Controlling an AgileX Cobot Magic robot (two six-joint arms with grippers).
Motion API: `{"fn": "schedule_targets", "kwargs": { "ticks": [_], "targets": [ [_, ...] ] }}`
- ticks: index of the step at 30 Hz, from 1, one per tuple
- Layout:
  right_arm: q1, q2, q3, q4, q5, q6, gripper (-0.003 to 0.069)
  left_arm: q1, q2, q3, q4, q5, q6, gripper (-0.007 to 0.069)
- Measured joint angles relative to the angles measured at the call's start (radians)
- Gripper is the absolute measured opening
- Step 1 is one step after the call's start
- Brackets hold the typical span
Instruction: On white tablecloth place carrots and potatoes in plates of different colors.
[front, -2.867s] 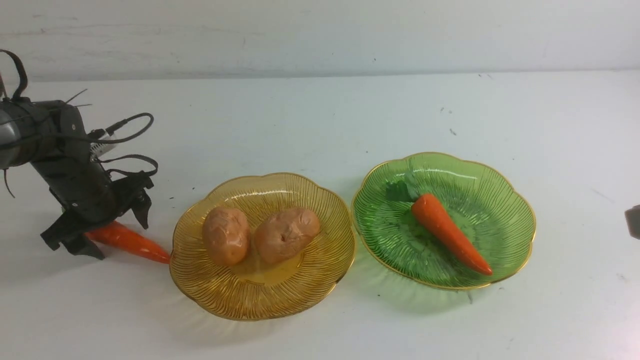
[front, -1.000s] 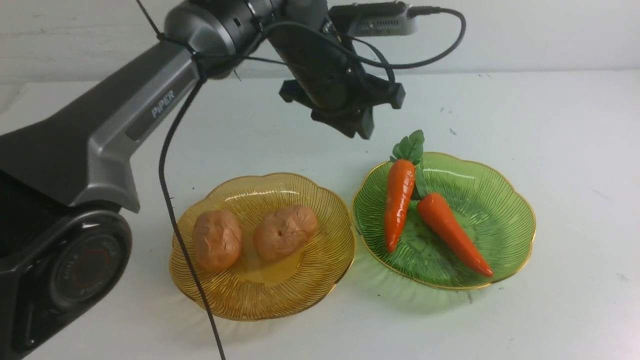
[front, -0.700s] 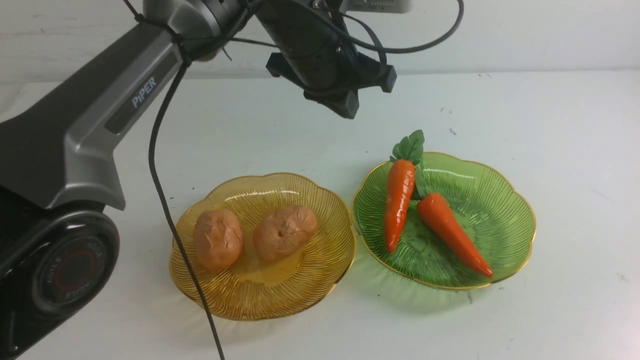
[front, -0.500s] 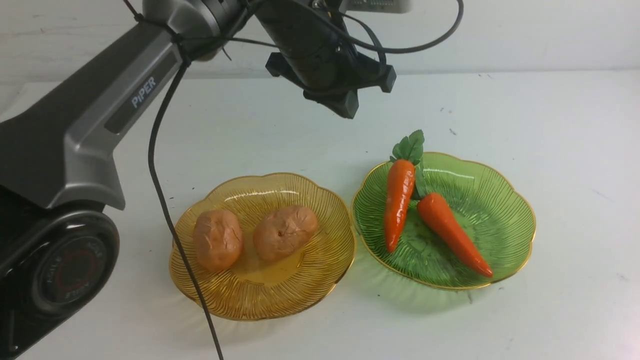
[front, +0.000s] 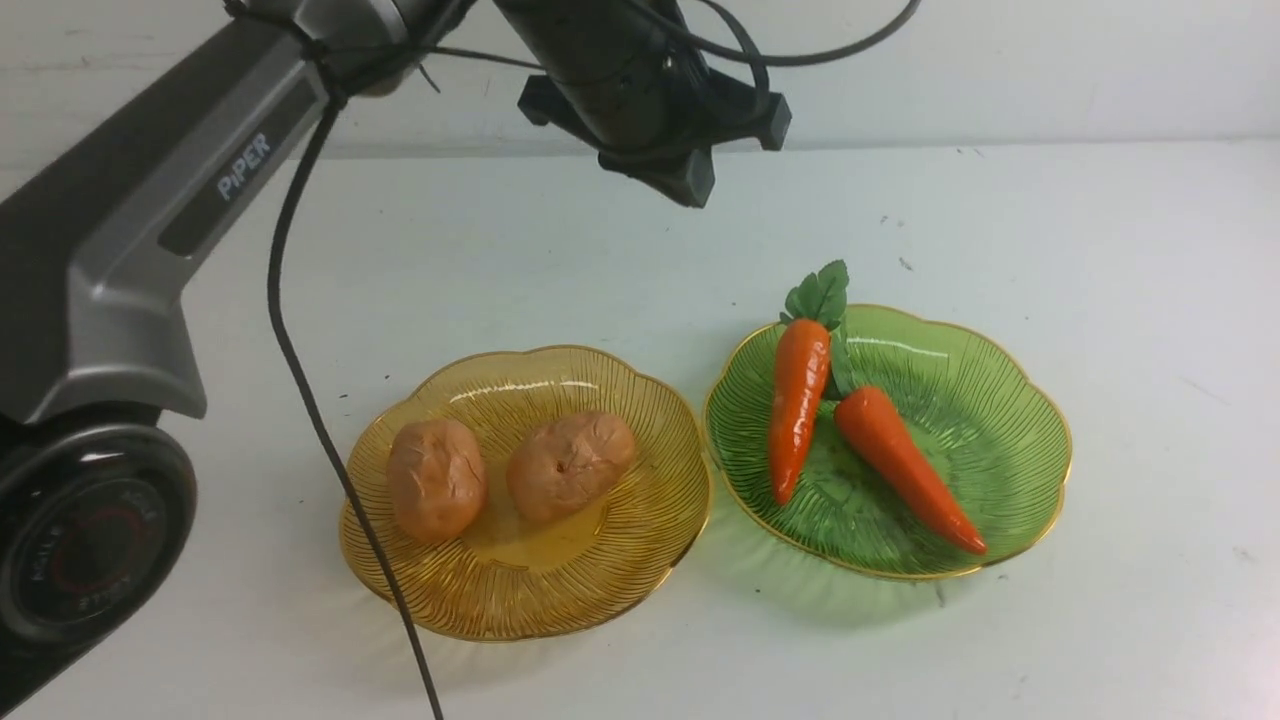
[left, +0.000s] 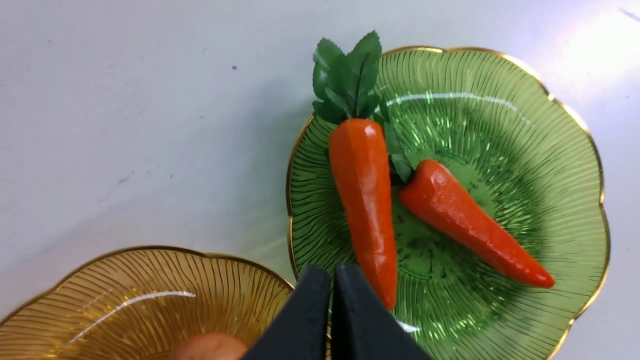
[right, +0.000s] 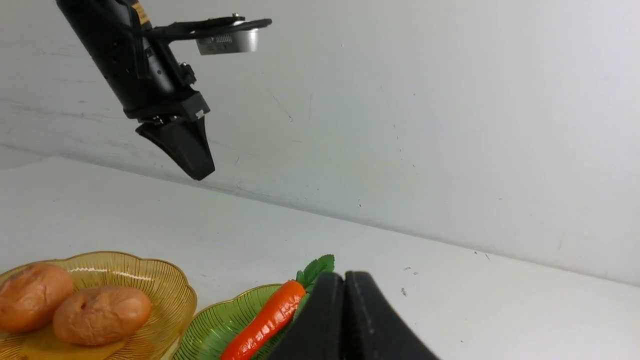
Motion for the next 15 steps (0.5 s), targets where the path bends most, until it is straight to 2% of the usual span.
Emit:
{"fn": "schedule_targets", "kwargs": {
  "ticks": [8, 11, 15],
  "targets": [
    [-0.175, -0.063, 0.141, 0.002, 0.001, 0.0, -0.0015, 0.0, -0.078, 0.093, 0.001, 0.001, 0.04, -0.0003],
    [-0.24, -0.063, 0.198, 0.002, 0.022, 0.0, -0.0015, 0.0, -0.206, 0.315, 0.056, 0.0, 0.087, -0.0003],
    [-0.246, -0.063, 0.198, 0.002, 0.046, 0.0, -0.0015, 0.0, -0.339, 0.497, 0.18, 0.0, 0.1, -0.0003]
  ]
}}
